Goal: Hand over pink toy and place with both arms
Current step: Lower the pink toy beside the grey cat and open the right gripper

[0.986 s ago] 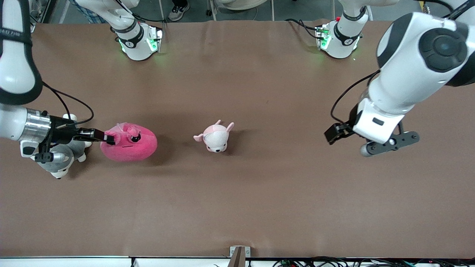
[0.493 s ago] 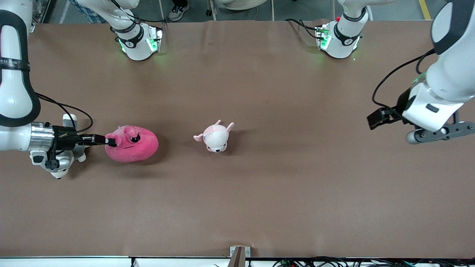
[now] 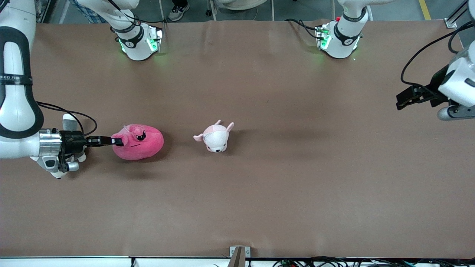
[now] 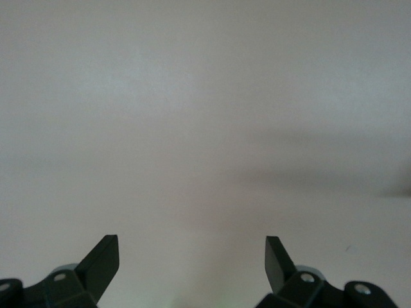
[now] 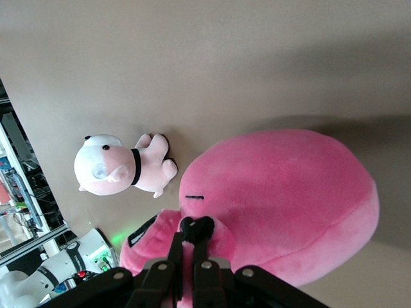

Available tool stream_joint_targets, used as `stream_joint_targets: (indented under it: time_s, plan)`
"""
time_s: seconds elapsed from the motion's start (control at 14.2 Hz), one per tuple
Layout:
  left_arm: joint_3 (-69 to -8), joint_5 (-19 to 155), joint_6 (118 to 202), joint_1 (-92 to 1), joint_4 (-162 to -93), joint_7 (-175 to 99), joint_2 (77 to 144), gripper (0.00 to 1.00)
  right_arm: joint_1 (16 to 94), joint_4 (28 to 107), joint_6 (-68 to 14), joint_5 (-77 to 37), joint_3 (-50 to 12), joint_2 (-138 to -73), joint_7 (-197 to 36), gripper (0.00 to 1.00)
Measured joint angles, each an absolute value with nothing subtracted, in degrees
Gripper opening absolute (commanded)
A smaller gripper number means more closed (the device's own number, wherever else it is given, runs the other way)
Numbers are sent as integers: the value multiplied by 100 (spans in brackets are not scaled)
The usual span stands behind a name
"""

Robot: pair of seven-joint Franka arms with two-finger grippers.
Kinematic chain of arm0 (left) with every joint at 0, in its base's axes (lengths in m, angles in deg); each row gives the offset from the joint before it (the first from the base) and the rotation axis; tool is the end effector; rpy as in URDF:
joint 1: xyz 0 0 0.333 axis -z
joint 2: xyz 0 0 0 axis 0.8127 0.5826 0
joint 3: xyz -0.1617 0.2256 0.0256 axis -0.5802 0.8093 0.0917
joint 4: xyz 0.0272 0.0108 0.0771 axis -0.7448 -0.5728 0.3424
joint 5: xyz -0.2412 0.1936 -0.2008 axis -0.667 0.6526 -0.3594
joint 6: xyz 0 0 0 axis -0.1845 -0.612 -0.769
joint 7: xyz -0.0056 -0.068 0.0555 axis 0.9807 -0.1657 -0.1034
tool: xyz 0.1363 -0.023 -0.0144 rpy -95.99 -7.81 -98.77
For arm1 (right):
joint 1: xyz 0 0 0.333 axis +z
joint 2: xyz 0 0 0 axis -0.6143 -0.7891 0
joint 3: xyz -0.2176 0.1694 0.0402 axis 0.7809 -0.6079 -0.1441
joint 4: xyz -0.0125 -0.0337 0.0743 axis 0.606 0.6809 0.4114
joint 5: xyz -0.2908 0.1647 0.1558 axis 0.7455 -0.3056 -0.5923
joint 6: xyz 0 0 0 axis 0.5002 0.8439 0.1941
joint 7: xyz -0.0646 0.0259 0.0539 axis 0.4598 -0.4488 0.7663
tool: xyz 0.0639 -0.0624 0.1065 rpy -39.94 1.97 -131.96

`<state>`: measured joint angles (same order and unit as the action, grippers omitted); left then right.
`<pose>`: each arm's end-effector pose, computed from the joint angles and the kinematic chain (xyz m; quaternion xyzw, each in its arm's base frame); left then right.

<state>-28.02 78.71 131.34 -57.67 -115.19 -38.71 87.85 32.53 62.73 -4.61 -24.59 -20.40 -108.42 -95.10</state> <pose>0.5379 -0.0373 0.5458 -0.9995 -0.0230 0.0194 0.0131 0.5867 -0.0054 0.2936 -0.9197 0.0224 0.1352 0.3678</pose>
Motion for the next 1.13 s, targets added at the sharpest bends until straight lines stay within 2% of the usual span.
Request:
stream_joint_targets:
  time_s: [0.85,0.92,0.99,1.06,1.13]
  plan:
    - [-2814,7660,13453,-5736,-11708,-3730,8655,100,3230,6253,-450,-2799,-2052,-11238,-9674,3]
    - [-2814,7657,13456,-5738,-11708,-3730,8655,100,3227,6253,-451,-2799,-2050,-11256,-9739,15]
    - [-2813,7656,13458,-5740,-11708,-3730,8655,100,3220,6253,-454,-2799,-2048,-11280,-9763,61]
    - [-2812,7656,13459,-5741,-11708,-3730,8654,100,3208,6253,-455,-2800,-2047,-11311,-9768,100]
    - [-2812,7656,13459,-5742,-11708,-3730,8654,100,3198,6251,-455,-2802,-2047,-11334,-9754,100]
